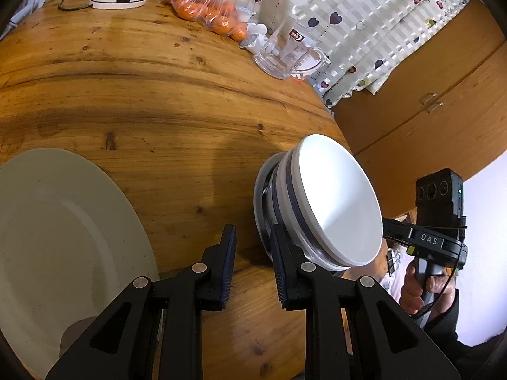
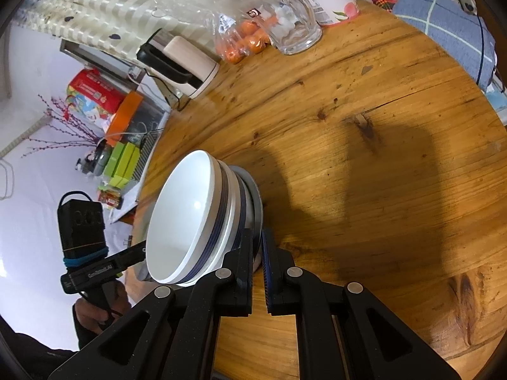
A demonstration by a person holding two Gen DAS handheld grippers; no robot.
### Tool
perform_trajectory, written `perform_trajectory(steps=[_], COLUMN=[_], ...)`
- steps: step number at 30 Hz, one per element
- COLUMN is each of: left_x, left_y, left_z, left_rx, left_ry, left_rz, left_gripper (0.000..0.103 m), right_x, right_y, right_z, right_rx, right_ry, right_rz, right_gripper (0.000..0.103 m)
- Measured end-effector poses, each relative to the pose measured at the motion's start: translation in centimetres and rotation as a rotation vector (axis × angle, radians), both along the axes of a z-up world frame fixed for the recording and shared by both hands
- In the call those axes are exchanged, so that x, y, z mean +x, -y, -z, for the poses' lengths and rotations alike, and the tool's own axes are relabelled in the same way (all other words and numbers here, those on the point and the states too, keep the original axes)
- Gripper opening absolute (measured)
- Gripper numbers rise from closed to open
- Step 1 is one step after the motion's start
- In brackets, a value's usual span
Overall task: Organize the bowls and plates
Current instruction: 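Carry the tilted bowl stack with both grippers over the beige plates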
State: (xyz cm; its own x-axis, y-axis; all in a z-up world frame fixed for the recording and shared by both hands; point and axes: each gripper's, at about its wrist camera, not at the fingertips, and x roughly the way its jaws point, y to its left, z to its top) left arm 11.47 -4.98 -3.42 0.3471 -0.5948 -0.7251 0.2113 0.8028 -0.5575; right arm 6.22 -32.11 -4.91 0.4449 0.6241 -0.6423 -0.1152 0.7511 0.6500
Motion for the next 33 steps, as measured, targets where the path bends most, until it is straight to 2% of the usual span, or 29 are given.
perform_trajectory(steps=[6,7,9,11,15,33], left_x=[0.2,0.16,0.11,0.07,0.13,0.08], left_y=[-0.26,-0.27,-0.07,0.24,0.02,0.09], left_z=[0.36,0.36,0.22,0.01,0.2,-0.01], left_rx=[-0.031,-0.036,-0.052,-0.035,-0.054,-0.047], left_ry=[-0.013,-0.012,-0.007,0.004,-0.002,0.001], left_rz=[-0.003,-0.001,0.014,0.019,0.017,0.006], left_gripper=[0.021,0.018,0.007,0.007,0.007,0.007], right_x=[-0.02,-0.02,-0.06,-0.13,-0.28,-0.4], right_y=[0.22,0.22,0.21,0.27,0.35,0.46], right_z=[0.14,0.15,0.11,0.12,0.14,0.17], right_rx=[0.024,0.028,0.029,0.034,0.056,0.073], right_ry=[-0.005,-0.006,-0.004,-0.006,-0.008,-0.015], right_rz=[0.0,0.001,-0.001,0.0,0.001,0.015], right_gripper=[0.007,0.007,0.007,0.007,0.007,0.006])
